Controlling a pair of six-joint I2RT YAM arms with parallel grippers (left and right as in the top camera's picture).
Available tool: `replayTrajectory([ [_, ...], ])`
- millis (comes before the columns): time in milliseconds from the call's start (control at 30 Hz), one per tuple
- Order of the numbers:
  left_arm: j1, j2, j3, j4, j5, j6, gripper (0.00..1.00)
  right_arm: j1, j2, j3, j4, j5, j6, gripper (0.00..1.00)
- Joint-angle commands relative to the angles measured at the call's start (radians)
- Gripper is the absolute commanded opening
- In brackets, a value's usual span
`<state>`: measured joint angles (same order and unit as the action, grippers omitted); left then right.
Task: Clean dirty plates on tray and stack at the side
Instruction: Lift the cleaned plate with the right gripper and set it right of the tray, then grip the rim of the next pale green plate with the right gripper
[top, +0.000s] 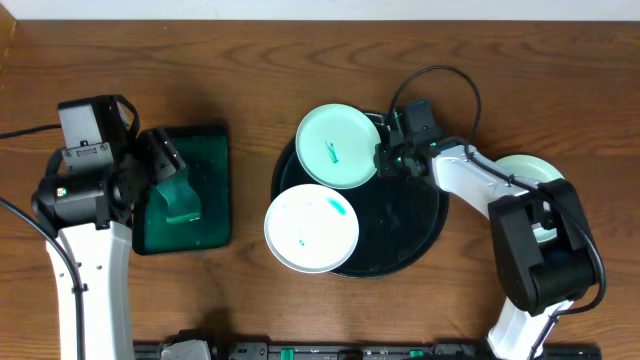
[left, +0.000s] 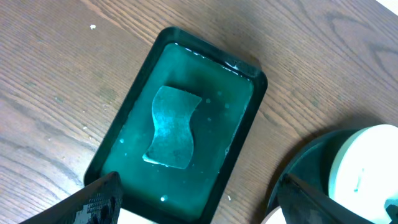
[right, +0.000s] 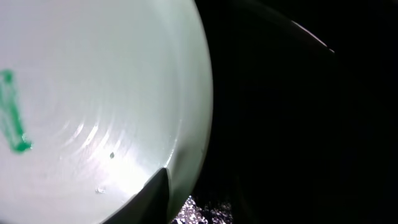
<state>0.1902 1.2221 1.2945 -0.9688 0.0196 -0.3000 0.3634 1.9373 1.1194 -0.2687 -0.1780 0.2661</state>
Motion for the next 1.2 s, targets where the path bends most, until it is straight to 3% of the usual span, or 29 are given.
replayTrajectory([
  [0,0.007,0.000,0.016,0.002,0.002,-0.019,0.80,-0.040,0.001,0.003,-0.004,-0.037,0.078,0.40],
  [200,0.006,0.002,0.016,-0.003,0.144,-0.006,0.81,-0.031,0.002,0.006,0.051,-0.081,0.078,0.45],
  [333,0.007,0.006,0.016,-0.018,0.149,0.014,0.81,-0.014,0.041,0.006,0.104,-0.021,0.079,0.41],
  [400,0.007,0.008,0.016,-0.027,0.150,0.019,0.81,-0.014,0.068,0.006,0.121,-0.002,0.087,0.31],
  [500,0.007,0.012,0.016,-0.043,0.149,0.026,0.81,-0.020,0.077,0.006,0.123,-0.007,0.089,0.06],
  [567,0.005,0.019,0.016,-0.048,0.150,0.037,0.80,-0.028,0.058,0.007,0.115,-0.006,0.088,0.01],
  [767,0.005,0.064,0.014,-0.053,0.118,0.045,0.79,-0.068,-0.143,0.008,-0.052,0.098,0.070,0.01],
  [900,0.005,0.134,0.004,-0.087,-0.085,-0.006,0.77,-0.068,-0.281,0.008,-0.200,0.128,0.028,0.01],
  [1167,0.005,0.396,-0.049,0.006,-0.159,-0.057,0.72,-0.050,-0.263,0.003,-0.383,0.129,0.050,0.01],
])
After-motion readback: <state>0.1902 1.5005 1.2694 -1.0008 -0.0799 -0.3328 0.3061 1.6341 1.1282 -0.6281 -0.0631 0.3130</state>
